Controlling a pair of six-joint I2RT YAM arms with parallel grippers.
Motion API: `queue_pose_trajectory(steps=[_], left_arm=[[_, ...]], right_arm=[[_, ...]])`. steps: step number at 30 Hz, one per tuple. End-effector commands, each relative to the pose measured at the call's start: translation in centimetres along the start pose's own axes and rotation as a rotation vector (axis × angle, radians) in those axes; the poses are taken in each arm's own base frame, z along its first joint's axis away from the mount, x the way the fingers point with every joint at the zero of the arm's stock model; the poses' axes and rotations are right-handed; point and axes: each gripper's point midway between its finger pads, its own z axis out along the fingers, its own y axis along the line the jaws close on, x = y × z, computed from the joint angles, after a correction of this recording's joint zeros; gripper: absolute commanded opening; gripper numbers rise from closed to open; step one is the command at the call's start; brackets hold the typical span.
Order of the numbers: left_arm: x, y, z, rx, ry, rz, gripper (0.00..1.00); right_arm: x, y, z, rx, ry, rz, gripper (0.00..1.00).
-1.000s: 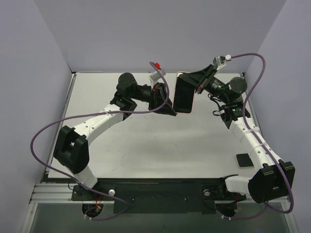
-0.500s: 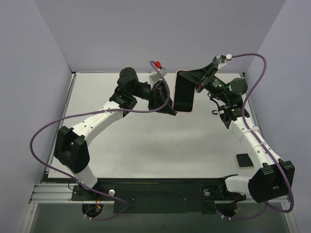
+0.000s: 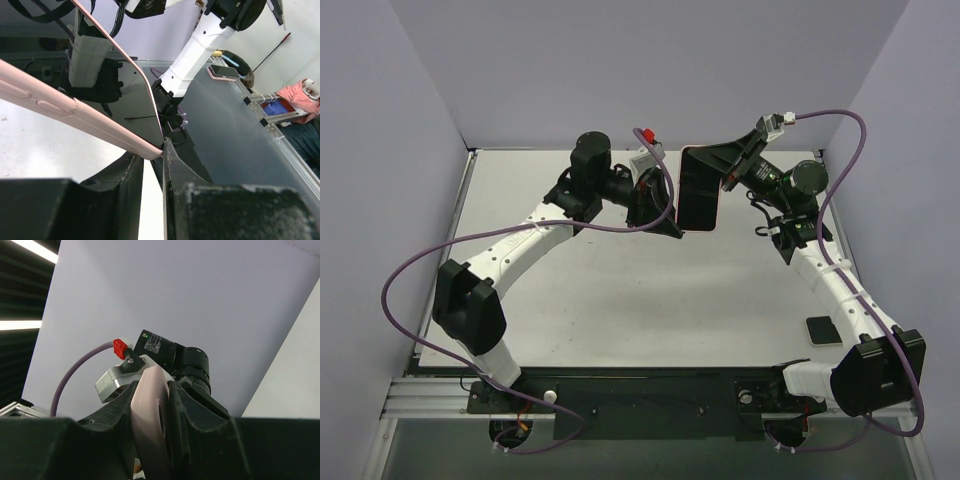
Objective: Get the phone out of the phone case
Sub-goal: Remove the phone case from the phone.
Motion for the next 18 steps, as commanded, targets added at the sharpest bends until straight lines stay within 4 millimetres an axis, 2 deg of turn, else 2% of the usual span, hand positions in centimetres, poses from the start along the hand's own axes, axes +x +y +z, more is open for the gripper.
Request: queue_pose_trajectory(steps=[1, 5, 10, 16, 18], left_arm=[[-3.0, 5.0, 0.7, -0.208, -0.076, 0.264, 0.00], [-3.4, 4.8, 0.6, -0.206, -0.071, 0.293, 0.00], [-3.8, 4.0, 0.6, -0.197, -0.072, 0.346, 0.00], [-5.2, 2.3, 0.4, -0.191, -0.132, 0.417, 0.00], [-5.5, 2.3, 0.3, -0.210, -0.146, 0.426, 0.00]], right_arm=[[4.5, 4.0, 0.4, -0.081, 0.156, 0.196, 0.00], [4.4, 4.6, 0.6, -0.106, 0.161, 0.212, 0.00], [4.4, 4.1, 0.8, -0.107, 0.166, 0.232, 0.00], [4.4, 3.4, 0.9, -0.095, 0.164, 0.253, 0.00], [4.4, 3.0, 0.9, -0.090, 0.161, 0.262, 0.00]])
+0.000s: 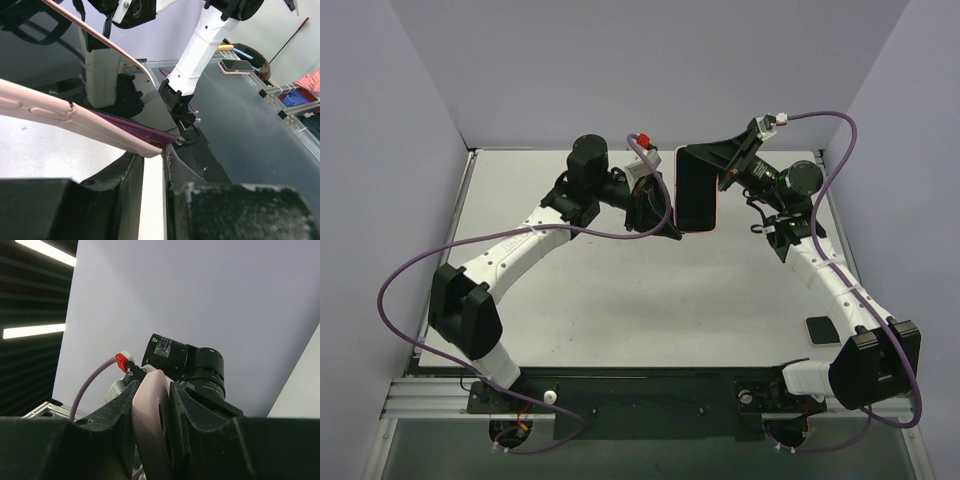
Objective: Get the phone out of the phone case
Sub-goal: Remove the phone case from the phone.
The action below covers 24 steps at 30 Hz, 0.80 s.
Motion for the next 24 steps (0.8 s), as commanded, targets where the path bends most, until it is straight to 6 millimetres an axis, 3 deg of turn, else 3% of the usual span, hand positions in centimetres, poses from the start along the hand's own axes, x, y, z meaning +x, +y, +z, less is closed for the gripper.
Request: queue_pose_trajectory(steps=[1, 6, 10, 12, 13, 15, 17, 20, 22, 24], left_arm=[[-5.3, 3.0, 0.2, -0.227, -0.138, 0.328, 0.00], [-5.6, 4.9, -0.2, -0.320, -0.139, 0.301, 0.00], [-5.3, 8.3, -1.3, -0.495, -0.153, 0.184, 0.00], [-4.2, 11.5, -2.7, -0.667, -0.167, 0.039, 0.00], [-3.3, 13.7, -4.6, -0.841, -0.186, -0.063, 0.00], [-0.5, 16.1, -7.4, -1.065, -0.188, -0.231, 0.00], [1.2, 17.3, -8.7, -1.185, -0.188, -0.280, 0.00], [3.0, 17.2, -10.0, -1.270, -0.224, -0.315, 0.00], [2.1, 16.9, -11.0, -1.301, -0.288, -0.288, 0.00], [1.2, 16.3, -10.8, -1.278, -0.306, -0.272, 0.00]], right_arm=[[4.5, 2.2, 0.5, -0.052, 0.138, 0.164, 0.00], [4.6, 2.2, 0.4, -0.042, 0.135, 0.158, 0.00], [4.4, 2.6, 0.3, -0.069, 0.121, 0.168, 0.00], [4.3, 2.3, 0.3, -0.064, 0.110, 0.176, 0.00], [4.1, 2.4, 0.3, -0.065, 0.099, 0.186, 0.00], [3.7, 2.2, 0.3, -0.070, 0.078, 0.201, 0.00], [3.2, 2.1, 0.3, -0.083, 0.055, 0.221, 0.00], [2.6, 2.0, 0.4, -0.115, 0.029, 0.254, 0.00], [2.1, 1.8, 0.2, -0.123, 0.010, 0.267, 0.00], [1.6, 0.8, 0.1, -0.094, -0.017, 0.260, 0.00]])
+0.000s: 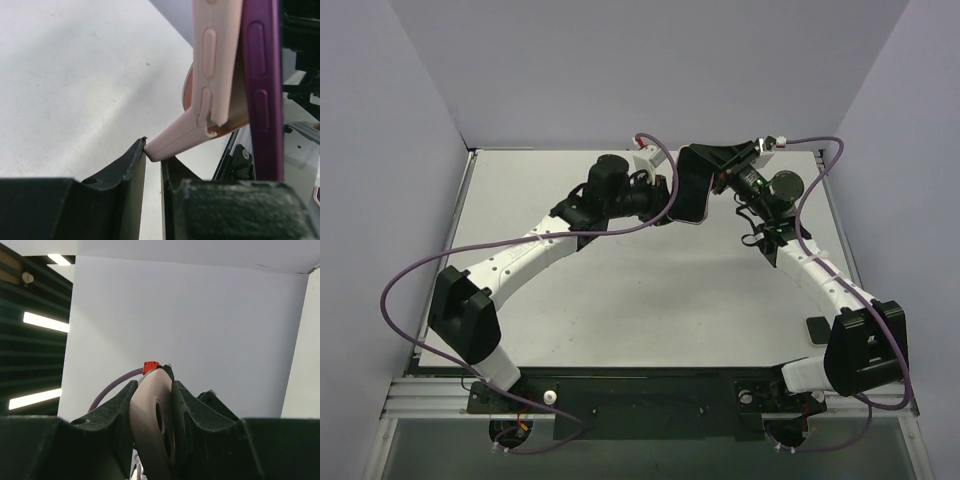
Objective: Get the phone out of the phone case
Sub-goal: Remove the phone case from the phone.
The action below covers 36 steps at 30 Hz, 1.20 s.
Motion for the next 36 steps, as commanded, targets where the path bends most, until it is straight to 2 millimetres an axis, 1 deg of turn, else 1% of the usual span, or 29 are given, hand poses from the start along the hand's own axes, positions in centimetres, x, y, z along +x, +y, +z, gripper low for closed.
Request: queue_pose_trajectory(steps=[1, 2, 3, 4, 6, 7, 8, 9, 10, 11, 12, 13, 14, 15, 16, 17, 19, 21, 23, 24, 25, 26, 27, 28, 29, 30, 31, 33, 36], left_arm=[[-6.5, 6.3, -1.6, -0.323, -0.307, 0.008, 0.00], [-6.9, 5.6, -1.8, -0.299, -0.310, 0.010, 0.00], [-6.6, 4.8, -1.8, -0.264, -0.294, -0.005, 0.00], [-6.6, 3.9, -1.9, -0.220, -0.285, -0.007, 0.00], [-6.2, 2.4, -2.2, -0.139, -0.262, -0.060, 0.01], [-5.8, 2.2, -2.3, -0.111, -0.251, -0.110, 0.05], [-5.7, 0.8, -2.6, -0.037, -0.237, -0.134, 0.14], [-5.1, 0.7, -2.8, -0.014, -0.217, -0.161, 0.20], [-4.9, -0.4, -3.4, 0.043, -0.204, -0.184, 0.28], [-3.9, -0.2, -3.7, 0.060, -0.181, -0.204, 0.31], [-4.1, -1.4, -4.7, 0.110, -0.183, -0.208, 0.35], [-3.4, -1.3, -5.9, 0.111, -0.186, -0.219, 0.37], [-3.3, -1.7, -6.6, 0.139, -0.190, -0.223, 0.43], [-2.8, -1.5, -8.0, 0.138, -0.202, -0.226, 0.44], [-3.1, -2.3, -9.0, 0.179, -0.218, -0.216, 0.47], [-2.7, -2.2, -10.2, 0.181, -0.230, -0.219, 0.49], [-3.0, -4.1, -12.4, 0.255, -0.253, -0.175, 0.52], [-3.5, -6.3, -14.0, 0.322, -0.255, -0.140, 0.53], [-4.5, -9.4, -15.3, 0.438, -0.263, -0.130, 0.53], [-5.6, -11.0, -16.0, 0.492, -0.287, -0.157, 0.55], [-6.1, -11.8, -15.8, 0.513, -0.299, -0.182, 0.57], [-6.6, -13.4, -16.0, 0.566, -0.300, -0.220, 0.57], [-6.8, -13.8, -15.6, 0.586, -0.301, -0.250, 0.57], [-7.2, -15.2, -15.9, 0.645, -0.317, -0.258, 0.57], [-7.6, -15.0, -15.4, 0.643, -0.334, -0.299, 0.57], [-7.6, -15.4, -15.3, 0.665, -0.339, -0.336, 0.57], [-8.1, -14.8, -14.8, 0.647, -0.376, -0.373, 0.57], [-7.8, -13.7, -13.4, 0.619, -0.363, -0.476, 0.56], [-7.4, -12.5, -12.1, 0.624, -0.352, -0.551, 0.56]], right_arm=[[5.7, 5.6, -1.7, -0.137, 0.217, 0.156, 0.00], [5.1, 5.4, -1.6, -0.143, 0.204, 0.153, 0.00], [4.9, 5.6, -1.5, -0.155, 0.201, 0.152, 0.00], [4.3, 5.5, -1.4, -0.157, 0.181, 0.150, 0.00], [3.4, 5.9, -1.4, -0.185, 0.150, 0.118, 0.00], [3.0, 5.3, -1.2, -0.163, 0.133, 0.084, 0.00], [2.5, 5.0, -1.2, -0.154, 0.113, 0.036, 0.00], [1.9, 4.3, -1.1, -0.119, 0.093, 0.021, 0.00], [1.0, 3.9, -1.2, -0.105, 0.064, -0.011, 0.00], [0.0, 3.5, -1.2, -0.091, 0.041, -0.023, 0.00], [-0.6, 3.3, -1.2, -0.089, 0.022, -0.038, 0.00], [-1.5, 3.1, -1.1, -0.084, 0.004, -0.044, 0.00], [-1.9, 3.0, -1.1, -0.083, -0.002, -0.055, 0.00], [-2.7, 2.6, -1.0, -0.072, -0.019, -0.059, 0.00], [-2.9, 2.5, -0.9, -0.071, -0.025, -0.067, 0.00], [-3.2, 2.6, -0.9, -0.078, -0.028, -0.076, 0.00], [-3.7, 2.5, -0.8, -0.077, -0.039, -0.084, 0.00], [-3.7, 2.3, -0.7, -0.067, -0.041, -0.106, 0.00], [-3.8, 1.9, -0.7, -0.041, -0.048, -0.129, 0.00], [-3.8, 1.7, -0.7, -0.029, -0.051, -0.142, 0.00], [-4.0, 1.7, -0.7, -0.026, -0.061, -0.143, 0.00], [-4.1, 1.6, -0.8, -0.023, -0.065, -0.142, 0.00], [-4.2, 1.6, -0.8, -0.022, -0.075, -0.130, 0.00], [-4.3, 1.4, -0.8, -0.018, -0.081, -0.123, 0.00], [-4.5, 1.5, -0.9, -0.020, -0.098, -0.109, 0.00], [-4.6, 1.2, -1.0, -0.015, -0.106, -0.097, 0.00], [-4.8, 1.3, -1.0, -0.018, -0.117, -0.086, 0.00], [-4.9, 1.4, -1.1, -0.025, -0.131, -0.072, 0.00], [-4.9, 1.7, -1.3, -0.028, -0.143, -0.066, 0.00]])
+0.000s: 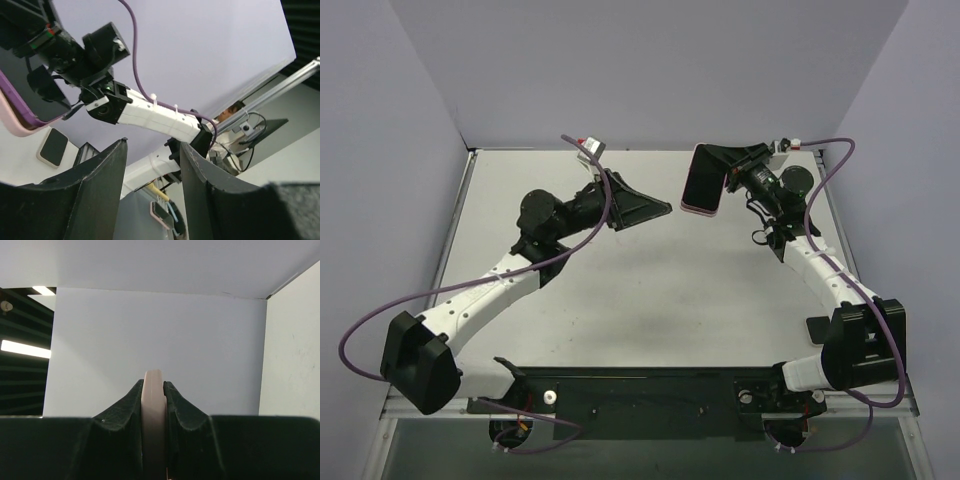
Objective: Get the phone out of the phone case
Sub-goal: Remove the phone case from the phone.
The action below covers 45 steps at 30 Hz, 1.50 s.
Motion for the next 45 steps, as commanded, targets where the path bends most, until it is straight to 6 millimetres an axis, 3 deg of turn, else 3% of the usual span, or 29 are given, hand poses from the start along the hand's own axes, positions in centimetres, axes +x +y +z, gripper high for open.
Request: queue_pose_trajectory(steps=[1, 9, 22, 32, 36, 37, 38, 39, 40, 45], left_arm=[[-1.7, 1.0, 1.0, 0.048, -0.102, -0.149, 0.56], [-1.0, 3.0, 2.9, 0.045, -0.082, -0.190, 0.56], [-0.6, 6.7, 3.5, -0.022, -0.096, -0.238, 0.56], [-1.7, 6.9, 4.7, -0.026, -0.110, -0.224, 0.56], [-2.0, 7.8, 5.4, -0.063, -0.113, -0.237, 0.56], [-2.1, 7.9, 5.5, -0.068, -0.116, -0.241, 0.55], [-2.3, 7.8, 5.6, -0.064, -0.117, -0.240, 0.54], [-2.3, 8.0, 5.7, -0.068, -0.115, -0.241, 0.53], [-2.4, 7.8, 5.9, -0.066, -0.111, -0.237, 0.52], [-2.4, 7.8, 6.1, -0.065, -0.106, -0.241, 0.43]], right_arm=[[0.1, 5.5, -0.9, -0.151, -0.033, -0.035, 0.00], [0.5, 5.8, -1.0, -0.154, -0.025, -0.042, 0.00], [0.8, 5.8, -1.1, -0.172, -0.015, -0.026, 0.00], [2.5, 5.1, -0.9, -0.144, 0.023, -0.058, 0.00], [4.3, 4.4, -0.7, -0.114, 0.059, -0.141, 0.00], [4.7, 4.9, -0.9, -0.121, 0.062, -0.213, 0.00], [5.3, 3.8, -0.9, -0.069, 0.080, -0.225, 0.00], [5.7, 4.5, -1.2, -0.079, 0.082, -0.320, 0.00], [6.4, 3.7, -1.5, -0.029, 0.100, -0.348, 0.00], [7.3, 3.2, -2.0, -0.001, 0.104, -0.453, 0.00]])
